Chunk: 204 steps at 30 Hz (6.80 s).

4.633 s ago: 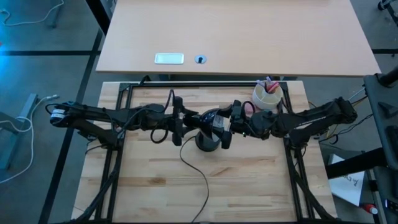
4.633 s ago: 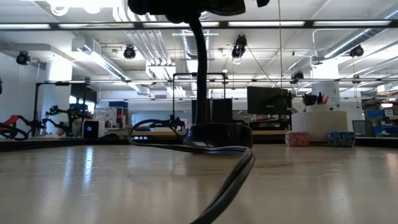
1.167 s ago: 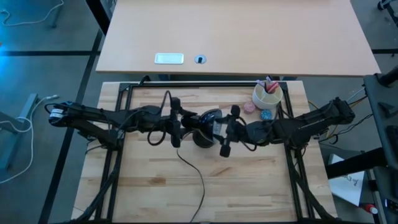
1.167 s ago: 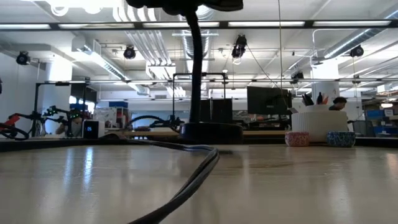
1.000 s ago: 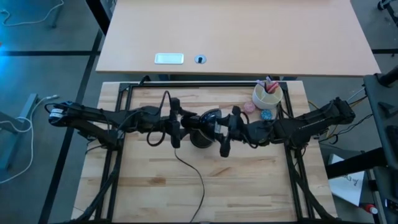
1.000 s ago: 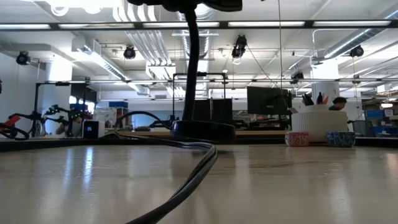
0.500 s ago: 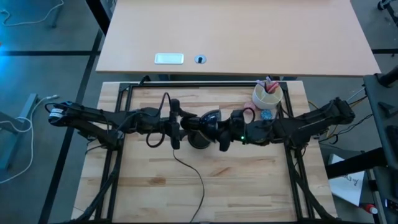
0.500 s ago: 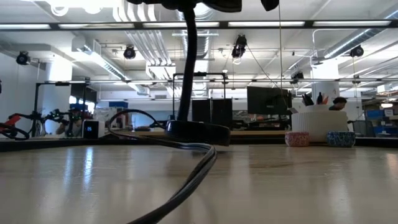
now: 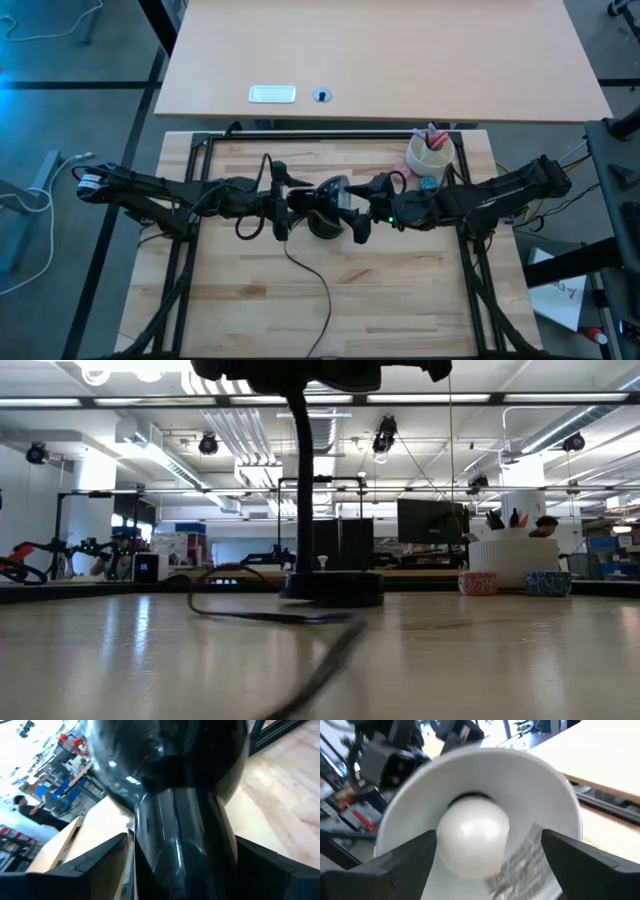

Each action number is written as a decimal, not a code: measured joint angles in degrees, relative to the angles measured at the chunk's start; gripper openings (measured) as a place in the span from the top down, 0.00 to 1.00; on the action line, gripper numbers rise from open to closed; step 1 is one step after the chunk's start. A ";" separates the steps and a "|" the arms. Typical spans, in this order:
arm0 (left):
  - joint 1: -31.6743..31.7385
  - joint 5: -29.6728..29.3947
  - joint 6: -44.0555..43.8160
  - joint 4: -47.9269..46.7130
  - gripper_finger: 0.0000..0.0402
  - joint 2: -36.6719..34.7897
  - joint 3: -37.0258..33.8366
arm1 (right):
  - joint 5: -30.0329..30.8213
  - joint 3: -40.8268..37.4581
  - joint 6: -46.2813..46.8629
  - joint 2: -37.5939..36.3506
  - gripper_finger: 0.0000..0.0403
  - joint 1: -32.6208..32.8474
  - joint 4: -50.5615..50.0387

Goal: Screw lightbulb
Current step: Insert the lightbulb into the lamp

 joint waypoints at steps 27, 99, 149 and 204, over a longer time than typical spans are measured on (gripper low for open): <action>3.90 -7.10 10.72 -4.47 0.19 -0.22 0.11 | 6.19 -3.46 -24.21 -6.00 0.12 1.36 -15.59; 7.72 -16.30 8.24 -3.71 0.31 0.00 -1.49 | 14.48 13.62 -71.34 16.96 0.21 -1.90 0.46; 7.76 -16.60 7.06 -2.56 0.34 0.13 -1.66 | 12.16 13.60 -7.67 17.05 0.35 -6.03 3.30; 7.69 -16.23 7.22 -1.49 0.34 0.09 -2.12 | 2.52 13.56 -70.76 15.08 0.39 -6.76 1.40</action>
